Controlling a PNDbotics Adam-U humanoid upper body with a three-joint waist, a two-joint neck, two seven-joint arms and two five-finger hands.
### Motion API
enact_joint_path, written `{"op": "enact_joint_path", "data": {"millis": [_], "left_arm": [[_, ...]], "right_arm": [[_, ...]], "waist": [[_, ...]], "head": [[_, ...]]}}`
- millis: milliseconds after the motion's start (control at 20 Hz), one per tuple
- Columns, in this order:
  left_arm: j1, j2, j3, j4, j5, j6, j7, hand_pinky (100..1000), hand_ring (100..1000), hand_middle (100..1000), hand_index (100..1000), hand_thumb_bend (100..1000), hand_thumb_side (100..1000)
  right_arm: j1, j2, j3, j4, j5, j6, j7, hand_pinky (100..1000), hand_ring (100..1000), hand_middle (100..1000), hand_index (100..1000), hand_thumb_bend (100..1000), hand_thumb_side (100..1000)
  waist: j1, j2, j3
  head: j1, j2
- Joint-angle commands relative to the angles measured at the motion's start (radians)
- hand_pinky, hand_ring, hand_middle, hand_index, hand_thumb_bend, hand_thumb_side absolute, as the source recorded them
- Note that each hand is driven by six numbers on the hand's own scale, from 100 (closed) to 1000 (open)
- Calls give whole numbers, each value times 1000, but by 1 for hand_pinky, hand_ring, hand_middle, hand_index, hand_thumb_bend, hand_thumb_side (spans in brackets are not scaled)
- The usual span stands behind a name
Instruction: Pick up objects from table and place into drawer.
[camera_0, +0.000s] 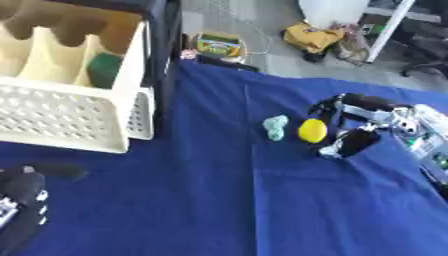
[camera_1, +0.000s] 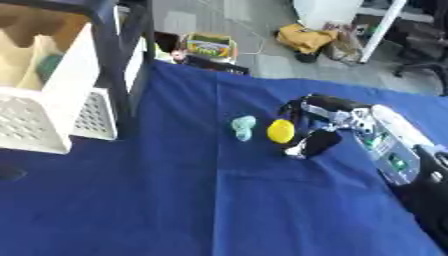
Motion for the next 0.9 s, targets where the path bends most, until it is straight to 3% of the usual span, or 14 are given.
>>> {"op": "enact_joint_path", "data": {"millis": [50, 450, 900], "left_arm": [[-8, 3, -1, -14, 0, 2, -9, 100, 100, 100, 779, 100, 1000], [-8, -6, -7, -14, -6, 10, -19, 100, 100, 100, 777, 100, 1000], [-7, -14, -8, -14, -15, 17, -22, 100, 100, 100, 773, 100, 1000]], "right_arm": [[-4, -50, -11, -33, 5, 10, -12, 589, 723, 588, 837, 454, 424], [-5, -37, 0, -24, 17, 28, -43, 572, 712, 580, 816, 394, 479], [-5, -25, 10, 1, 37, 27, -47, 574, 718, 597, 825, 397, 439]], "waist": [[5, -29, 0], [-1, -23, 7], [-6, -15, 16]], "head": [[-2, -8], [-7, -13], [-11, -18]]}}
